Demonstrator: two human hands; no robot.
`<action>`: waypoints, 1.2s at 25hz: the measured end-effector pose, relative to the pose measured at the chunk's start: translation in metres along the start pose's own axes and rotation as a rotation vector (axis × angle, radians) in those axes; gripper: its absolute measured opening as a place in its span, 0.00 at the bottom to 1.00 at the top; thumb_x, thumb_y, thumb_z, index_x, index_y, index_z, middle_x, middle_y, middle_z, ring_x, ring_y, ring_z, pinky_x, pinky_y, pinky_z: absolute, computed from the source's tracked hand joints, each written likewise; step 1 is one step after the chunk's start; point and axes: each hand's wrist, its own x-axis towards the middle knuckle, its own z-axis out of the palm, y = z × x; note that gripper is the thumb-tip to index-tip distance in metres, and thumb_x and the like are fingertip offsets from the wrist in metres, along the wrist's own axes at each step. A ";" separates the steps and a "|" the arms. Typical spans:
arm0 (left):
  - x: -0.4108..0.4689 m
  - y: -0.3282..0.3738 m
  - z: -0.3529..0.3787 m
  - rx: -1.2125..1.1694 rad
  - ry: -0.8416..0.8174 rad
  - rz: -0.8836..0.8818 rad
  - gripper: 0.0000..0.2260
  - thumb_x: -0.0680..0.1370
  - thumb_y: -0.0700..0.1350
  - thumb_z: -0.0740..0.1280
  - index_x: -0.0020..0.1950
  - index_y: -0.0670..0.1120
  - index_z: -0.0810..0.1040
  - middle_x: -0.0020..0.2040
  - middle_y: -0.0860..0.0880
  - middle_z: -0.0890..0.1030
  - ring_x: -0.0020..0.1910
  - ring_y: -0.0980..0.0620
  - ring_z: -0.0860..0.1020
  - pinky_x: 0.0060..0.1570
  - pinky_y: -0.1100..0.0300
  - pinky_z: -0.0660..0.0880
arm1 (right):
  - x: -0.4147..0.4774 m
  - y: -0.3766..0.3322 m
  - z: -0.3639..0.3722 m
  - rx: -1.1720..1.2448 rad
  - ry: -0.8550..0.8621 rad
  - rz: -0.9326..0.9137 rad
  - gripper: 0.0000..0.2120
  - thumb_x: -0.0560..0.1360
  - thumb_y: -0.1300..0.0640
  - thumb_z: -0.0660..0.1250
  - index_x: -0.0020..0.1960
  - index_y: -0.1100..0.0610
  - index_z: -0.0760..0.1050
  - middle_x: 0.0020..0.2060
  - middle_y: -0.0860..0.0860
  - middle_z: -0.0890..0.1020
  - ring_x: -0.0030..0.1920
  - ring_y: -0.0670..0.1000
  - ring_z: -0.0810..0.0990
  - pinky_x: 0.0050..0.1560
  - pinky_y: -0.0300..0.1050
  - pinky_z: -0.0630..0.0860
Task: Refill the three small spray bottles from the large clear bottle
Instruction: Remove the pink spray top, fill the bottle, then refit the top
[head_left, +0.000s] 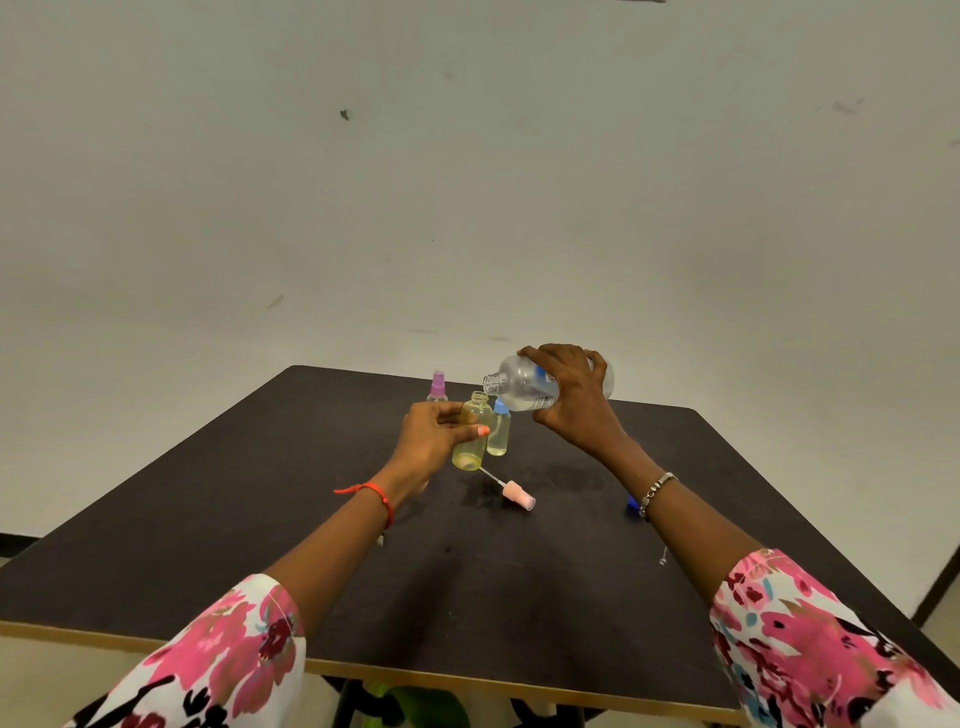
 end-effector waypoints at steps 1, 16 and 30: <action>0.000 0.000 0.000 -0.002 -0.001 -0.003 0.23 0.68 0.34 0.72 0.62 0.35 0.73 0.52 0.44 0.78 0.52 0.51 0.76 0.53 0.59 0.74 | 0.000 0.000 0.000 -0.001 0.000 -0.002 0.29 0.61 0.51 0.67 0.62 0.56 0.73 0.57 0.57 0.78 0.61 0.59 0.73 0.64 0.59 0.57; -0.003 0.001 0.001 0.053 -0.005 -0.007 0.24 0.69 0.35 0.72 0.64 0.35 0.72 0.60 0.39 0.77 0.53 0.52 0.75 0.54 0.60 0.74 | -0.002 0.004 0.000 -0.028 0.017 -0.032 0.27 0.62 0.53 0.68 0.61 0.56 0.73 0.56 0.58 0.78 0.59 0.61 0.74 0.63 0.63 0.59; -0.002 0.000 0.004 0.049 -0.011 -0.011 0.23 0.69 0.35 0.72 0.63 0.35 0.73 0.59 0.39 0.78 0.53 0.51 0.76 0.53 0.59 0.75 | -0.004 0.006 -0.004 -0.049 0.028 -0.058 0.27 0.61 0.55 0.70 0.60 0.56 0.73 0.54 0.58 0.79 0.58 0.61 0.75 0.62 0.63 0.59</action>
